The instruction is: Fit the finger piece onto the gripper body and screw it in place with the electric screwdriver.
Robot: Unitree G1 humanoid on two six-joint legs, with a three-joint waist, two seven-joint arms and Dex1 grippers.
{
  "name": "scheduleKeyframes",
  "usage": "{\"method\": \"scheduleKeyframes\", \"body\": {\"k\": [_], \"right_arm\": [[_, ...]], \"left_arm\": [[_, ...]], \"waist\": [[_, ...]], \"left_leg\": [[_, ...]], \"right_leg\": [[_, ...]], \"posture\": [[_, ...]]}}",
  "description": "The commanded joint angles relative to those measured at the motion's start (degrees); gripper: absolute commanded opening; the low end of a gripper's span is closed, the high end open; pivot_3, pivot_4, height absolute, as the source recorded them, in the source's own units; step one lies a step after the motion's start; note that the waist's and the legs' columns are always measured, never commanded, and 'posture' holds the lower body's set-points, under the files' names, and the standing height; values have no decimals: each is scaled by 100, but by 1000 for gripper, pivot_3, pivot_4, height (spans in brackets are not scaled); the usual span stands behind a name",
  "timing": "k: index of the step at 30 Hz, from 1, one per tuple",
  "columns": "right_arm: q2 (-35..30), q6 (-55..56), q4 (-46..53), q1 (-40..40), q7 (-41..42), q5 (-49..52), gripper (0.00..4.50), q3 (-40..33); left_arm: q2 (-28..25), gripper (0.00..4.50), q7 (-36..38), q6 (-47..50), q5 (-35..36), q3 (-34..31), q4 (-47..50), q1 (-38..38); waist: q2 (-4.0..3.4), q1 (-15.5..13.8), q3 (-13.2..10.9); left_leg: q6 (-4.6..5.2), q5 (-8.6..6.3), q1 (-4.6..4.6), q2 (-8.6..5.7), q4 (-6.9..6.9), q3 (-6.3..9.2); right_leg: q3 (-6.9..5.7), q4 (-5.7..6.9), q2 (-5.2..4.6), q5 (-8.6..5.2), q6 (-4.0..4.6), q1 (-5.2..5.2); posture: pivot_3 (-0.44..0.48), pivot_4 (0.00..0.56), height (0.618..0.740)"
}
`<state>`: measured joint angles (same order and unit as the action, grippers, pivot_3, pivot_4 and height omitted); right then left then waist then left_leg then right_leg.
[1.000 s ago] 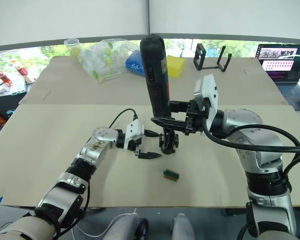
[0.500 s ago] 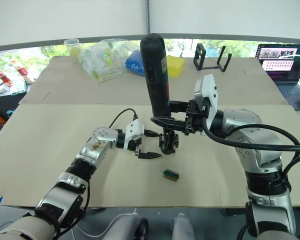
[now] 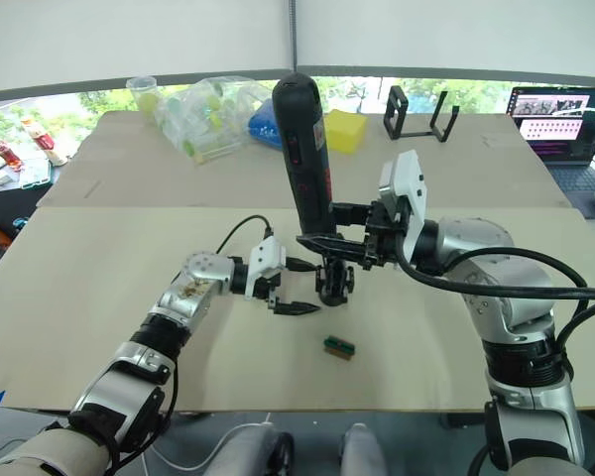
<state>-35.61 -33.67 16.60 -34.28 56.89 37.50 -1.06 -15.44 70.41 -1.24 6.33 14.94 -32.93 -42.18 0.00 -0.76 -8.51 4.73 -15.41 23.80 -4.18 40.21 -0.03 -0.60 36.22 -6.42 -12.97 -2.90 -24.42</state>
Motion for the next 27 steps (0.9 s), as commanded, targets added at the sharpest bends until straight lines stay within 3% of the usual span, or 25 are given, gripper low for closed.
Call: {"method": "scheduleKeyframes", "body": {"k": [1, 27], "right_arm": [[-105, 252, 89, 86, 102, 18, 1915, -231], [-87, 71, 159, 477, -153, 225, 1915, -393]], "left_arm": [[5, 4500, -13, -167, -35, -21, 38, -126], [690, 4500, -306, -878, -369, -34, -1471, -680]], "waist": [[0, -4, 0], [1, -29, 0]], "left_leg": [[0, 0, 0, 0, 0, 1], [3, -2, 0, 0, 8, 0]], "right_leg": [[-1, 0, 1, 0, 0, 1], [-3, -2, -1, 1, -1, 7]], "posture": [[0, 150, 740], [0, 150, 740]]}}
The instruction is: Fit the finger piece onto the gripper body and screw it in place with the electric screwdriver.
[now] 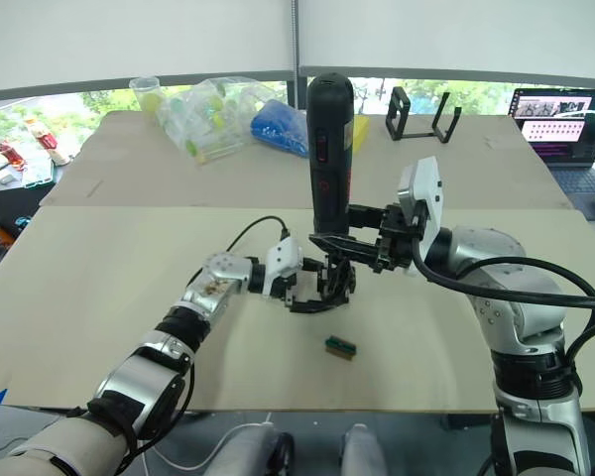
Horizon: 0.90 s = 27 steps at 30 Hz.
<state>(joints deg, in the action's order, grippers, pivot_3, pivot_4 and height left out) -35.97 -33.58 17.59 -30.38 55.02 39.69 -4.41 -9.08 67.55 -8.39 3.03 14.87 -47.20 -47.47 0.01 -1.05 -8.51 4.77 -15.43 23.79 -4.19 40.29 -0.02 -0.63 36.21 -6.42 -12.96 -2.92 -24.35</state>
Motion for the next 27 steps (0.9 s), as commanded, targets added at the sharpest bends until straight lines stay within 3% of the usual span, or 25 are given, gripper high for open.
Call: {"method": "scheduleKeyframes", "body": {"k": [1, 7, 10, 13, 27], "right_arm": [[-45, 83, 44, 92, 34, -8, 1915, -49], [-35, 209, -30, 149, 48, -74, 1915, -14], [-51, 236, -32, 188, 49, -76, 1915, -9], [-55, 270, -46, 231, 49, -91, 1915, 8], [-49, -57, -525, 283, -88, -123, 1915, 209]], "left_arm": [[68, 4500, -11, -180, -52, -29, -71, -159], [149, 4500, 16, -273, -91, -61, -240, -212], [176, 3667, 22, -297, -79, -85, -320, -243], [187, 2346, 33, -323, -92, -96, -393, -261], [155, 2276, -29, -492, -192, -107, -639, -354]], "waist": [[0, -1, 0], [0, -10, 0], [1, -9, 0], [1, -12, 0], [18, -9, 11]], "left_leg": [[0, 0, 0, 0, 0, 0], [0, 0, 0, 0, 2, 0], [0, 0, 0, 0, 2, 0], [0, 0, 0, 0, 3, 0], [1, -1, -18, 0, 5, 1]], "right_leg": [[0, 0, 0, 0, 0, 0], [0, 0, 0, 0, 0, 0], [0, 0, 0, 0, 0, 1], [-1, 0, 0, 0, 0, 1], [4, -4, -2, 0, 0, 12]], "posture": [[0, 150, 740], [0, 150, 740], [0, 150, 740], [0, 150, 740], [0, 150, 740]]}}
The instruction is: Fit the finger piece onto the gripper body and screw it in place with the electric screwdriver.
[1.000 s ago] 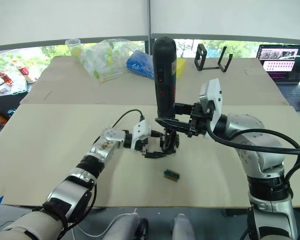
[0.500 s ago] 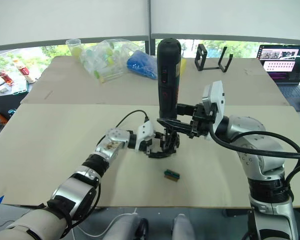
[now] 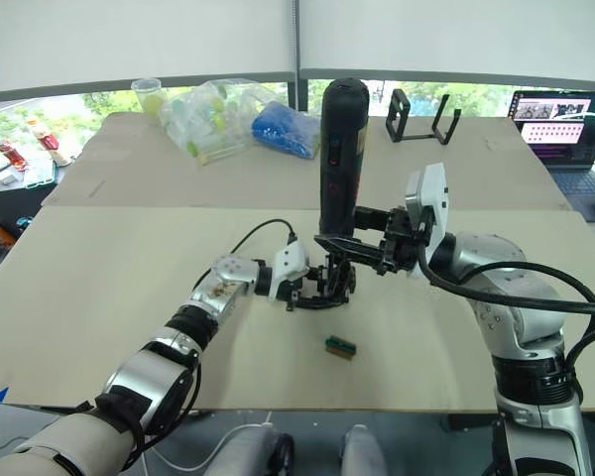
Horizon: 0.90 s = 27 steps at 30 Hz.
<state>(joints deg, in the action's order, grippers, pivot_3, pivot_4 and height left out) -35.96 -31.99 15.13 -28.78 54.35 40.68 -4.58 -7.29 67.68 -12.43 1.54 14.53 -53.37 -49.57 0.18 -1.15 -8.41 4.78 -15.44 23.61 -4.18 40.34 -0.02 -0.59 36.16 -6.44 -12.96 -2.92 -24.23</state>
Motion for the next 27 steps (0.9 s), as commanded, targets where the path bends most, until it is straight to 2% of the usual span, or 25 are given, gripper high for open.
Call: {"method": "scheduleKeyframes", "body": {"k": [1, 11, 16, 27], "right_arm": [[-42, -163, -308, 113, -14, -270, 1915, 259], [-75, 36, -292, 162, -8, -515, 1915, 530], [-163, -247, -255, 67, 70, -455, 1915, 732], [-120, 138, -281, 211, -4, -670, 1915, 747]], "left_arm": [[-27, 2276, -40, -90, -42, -75, -18, -144], [-51, 2276, -53, -105, -67, -92, 48, -95], [-60, 2276, -53, -117, -80, -89, 76, -64], [-85, 2276, -46, -100, -69, -103, 164, 7]], "waist": [[2, 3, 2], [25, 9, 16], [27, 13, 19], [45, 13, 30]], "left_leg": [[0, 0, -1, 0, 0, 0], [0, -1, -10, 1, -2, 0], [0, -1, -12, 3, -3, 0], [0, -2, -11, 3, -5, 1]], "right_leg": [[0, -1, 0, 0, 0, 0], [1, -1, -1, 0, 0, 5], [2, -2, -3, 0, 0, 5], [2, -4, -5, 0, 0, 4]], "posture": [[0, 150, 740], [0, 150, 740], [0, 150, 740], [0, 150, 740]]}}
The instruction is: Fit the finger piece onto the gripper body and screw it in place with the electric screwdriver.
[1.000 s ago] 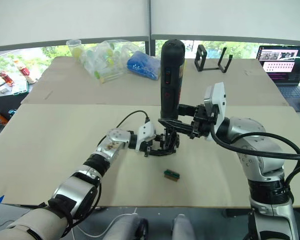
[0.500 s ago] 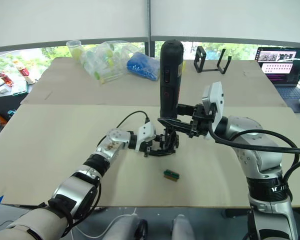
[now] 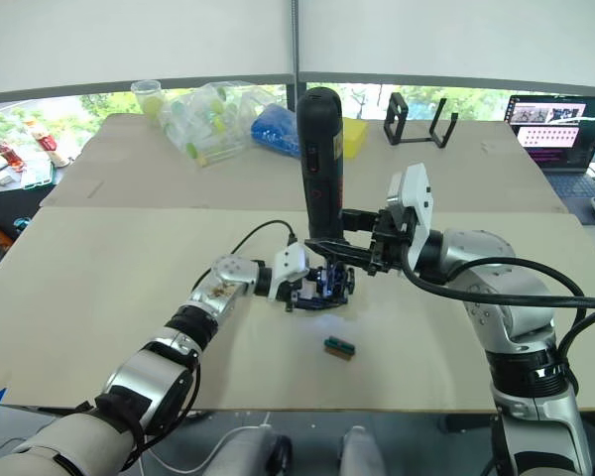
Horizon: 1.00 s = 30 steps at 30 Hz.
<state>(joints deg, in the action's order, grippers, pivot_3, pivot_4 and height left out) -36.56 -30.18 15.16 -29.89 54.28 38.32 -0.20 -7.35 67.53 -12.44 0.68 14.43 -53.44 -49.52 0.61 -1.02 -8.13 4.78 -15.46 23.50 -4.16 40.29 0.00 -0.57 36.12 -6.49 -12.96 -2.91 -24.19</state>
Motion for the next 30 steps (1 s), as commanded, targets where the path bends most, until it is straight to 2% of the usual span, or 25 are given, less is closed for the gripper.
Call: {"method": "scheduleKeyframes", "body": {"k": [1, 14, 23, 30], "right_arm": [[-62, 8, -304, 347, 17, -463, 1915, 302], [-42, 484, -338, 454, 80, -448, 1915, 79], [278, -103, 211, -654, -423, 693, 1914, -618], [246, -301, 336, -886, -391, 914, 1914, -719]], "left_arm": [[-79, 2276, -32, -99, 16, -93, 177, 8], [-98, 2276, -22, -88, 18, -110, 244, 77], [-107, 2276, 19, -100, -33, -79, 241, 153], [-95, 2276, 33, -74, -58, -77, 236, 166]], "waist": [[5, 0, 3], [39, 11, 34], [37, 32, 32], [37, 32, 32]], "left_leg": [[0, 0, 0, 0, 0, 0], [0, -1, -8, 1, -8, 0], [-5, 2, 29, 1, -10, -1], [-6, 3, 36, 1, -18, -2]], "right_leg": [[0, 0, 0, 0, 0, 0], [2, -2, -2, 0, 0, 3], [6, 0, -7, 0, 1, -36], [-1, 1, -4, 1, 1, -44]], "posture": [[0, 150, 740], [0, 150, 740], [0, 150, 740], [0, 150, 740]]}}
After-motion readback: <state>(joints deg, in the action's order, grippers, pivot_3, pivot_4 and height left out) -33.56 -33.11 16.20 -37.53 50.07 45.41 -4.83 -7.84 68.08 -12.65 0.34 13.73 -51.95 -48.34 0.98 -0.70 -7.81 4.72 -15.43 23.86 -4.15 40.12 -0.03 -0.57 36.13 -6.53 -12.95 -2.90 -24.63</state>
